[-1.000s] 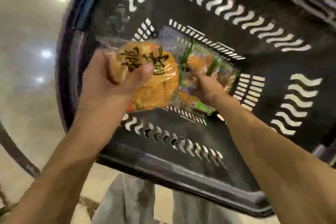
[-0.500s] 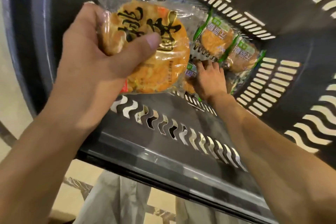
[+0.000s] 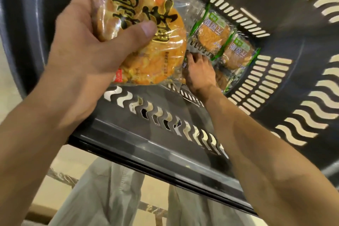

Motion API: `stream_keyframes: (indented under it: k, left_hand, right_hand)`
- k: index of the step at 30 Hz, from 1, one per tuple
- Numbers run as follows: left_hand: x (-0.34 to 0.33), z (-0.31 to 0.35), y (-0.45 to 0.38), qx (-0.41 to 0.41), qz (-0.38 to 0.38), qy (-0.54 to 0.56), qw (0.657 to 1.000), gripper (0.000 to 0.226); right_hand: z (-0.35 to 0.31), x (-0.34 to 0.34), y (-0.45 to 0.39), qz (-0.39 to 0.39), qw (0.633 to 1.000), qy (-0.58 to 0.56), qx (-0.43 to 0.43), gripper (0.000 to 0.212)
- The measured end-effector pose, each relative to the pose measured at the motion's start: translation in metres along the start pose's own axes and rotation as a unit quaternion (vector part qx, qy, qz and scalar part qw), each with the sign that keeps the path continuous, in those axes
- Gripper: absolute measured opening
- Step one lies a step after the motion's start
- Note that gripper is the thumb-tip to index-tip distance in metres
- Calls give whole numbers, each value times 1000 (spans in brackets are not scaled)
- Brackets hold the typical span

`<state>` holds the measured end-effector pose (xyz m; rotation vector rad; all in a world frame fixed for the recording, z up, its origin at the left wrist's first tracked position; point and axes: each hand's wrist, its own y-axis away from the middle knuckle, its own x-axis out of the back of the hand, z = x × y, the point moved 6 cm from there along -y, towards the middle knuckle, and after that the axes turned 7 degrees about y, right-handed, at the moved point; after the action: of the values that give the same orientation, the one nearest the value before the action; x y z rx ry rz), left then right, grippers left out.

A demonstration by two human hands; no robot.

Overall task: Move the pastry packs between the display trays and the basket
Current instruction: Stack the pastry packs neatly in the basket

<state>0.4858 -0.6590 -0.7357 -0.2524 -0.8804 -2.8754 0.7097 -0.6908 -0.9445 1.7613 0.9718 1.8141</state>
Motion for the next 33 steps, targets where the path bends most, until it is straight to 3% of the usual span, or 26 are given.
stream_keyframes:
  k: [4, 9, 17, 22, 26, 33]
  left_hand:
    - [3, 1, 1, -1, 2, 9, 1000, 81]
    - [-5, 5, 8, 31, -9, 86, 996, 44]
    - [-1, 19, 19, 24, 2, 56, 998, 31]
    - [24, 111, 82, 52, 37, 43, 997, 33]
    - [70, 234, 159, 30, 73, 76, 994, 34]
    - [210, 406, 283, -41, 165, 180, 969, 36]
  right_hand:
    - [14, -2, 6, 5, 999, 23, -26, 76]
    - [19, -6, 7, -10, 998, 45, -42, 67]
    - [28, 29, 50, -1, 999, 9, -42, 76]
    - [8, 162, 176, 51, 998, -13, 16, 70]
    - [-26, 321, 302, 166, 983, 1, 83, 63]
    - [-142, 565, 473, 382, 895, 15, 229, 59]
